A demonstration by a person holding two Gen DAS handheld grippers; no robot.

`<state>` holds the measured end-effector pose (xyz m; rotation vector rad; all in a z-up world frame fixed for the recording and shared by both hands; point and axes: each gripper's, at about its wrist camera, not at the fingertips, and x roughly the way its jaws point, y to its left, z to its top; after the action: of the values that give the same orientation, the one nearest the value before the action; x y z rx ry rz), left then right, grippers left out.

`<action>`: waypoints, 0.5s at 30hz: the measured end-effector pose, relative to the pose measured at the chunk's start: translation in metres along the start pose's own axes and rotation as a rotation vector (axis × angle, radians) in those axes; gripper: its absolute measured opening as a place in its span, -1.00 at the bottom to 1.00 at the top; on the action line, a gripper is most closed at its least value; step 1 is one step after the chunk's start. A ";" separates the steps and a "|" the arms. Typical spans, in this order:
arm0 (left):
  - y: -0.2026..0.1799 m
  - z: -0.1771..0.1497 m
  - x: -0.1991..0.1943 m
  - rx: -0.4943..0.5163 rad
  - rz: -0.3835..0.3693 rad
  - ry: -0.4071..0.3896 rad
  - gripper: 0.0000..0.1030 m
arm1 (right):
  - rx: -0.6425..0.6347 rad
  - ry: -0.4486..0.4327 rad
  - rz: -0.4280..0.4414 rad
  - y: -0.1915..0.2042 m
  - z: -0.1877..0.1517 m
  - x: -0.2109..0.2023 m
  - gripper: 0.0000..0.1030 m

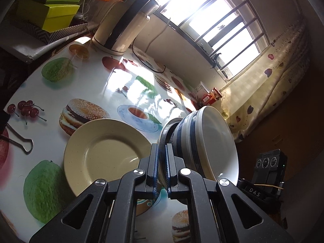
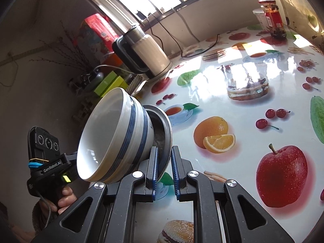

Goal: Organize plates and bowls
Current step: 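Carry the basin with bowls over the cream plate stack with both tools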

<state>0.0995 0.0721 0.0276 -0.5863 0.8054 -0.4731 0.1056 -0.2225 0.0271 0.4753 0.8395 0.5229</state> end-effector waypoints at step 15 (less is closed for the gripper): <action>0.036 0.003 -0.017 -0.058 0.067 -0.034 -0.91 | -0.051 0.064 0.041 0.026 0.006 0.040 -0.72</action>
<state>0.0981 0.1097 0.0148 -0.6177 0.8059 -0.3789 0.1269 -0.1795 0.0228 0.4316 0.8769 0.5986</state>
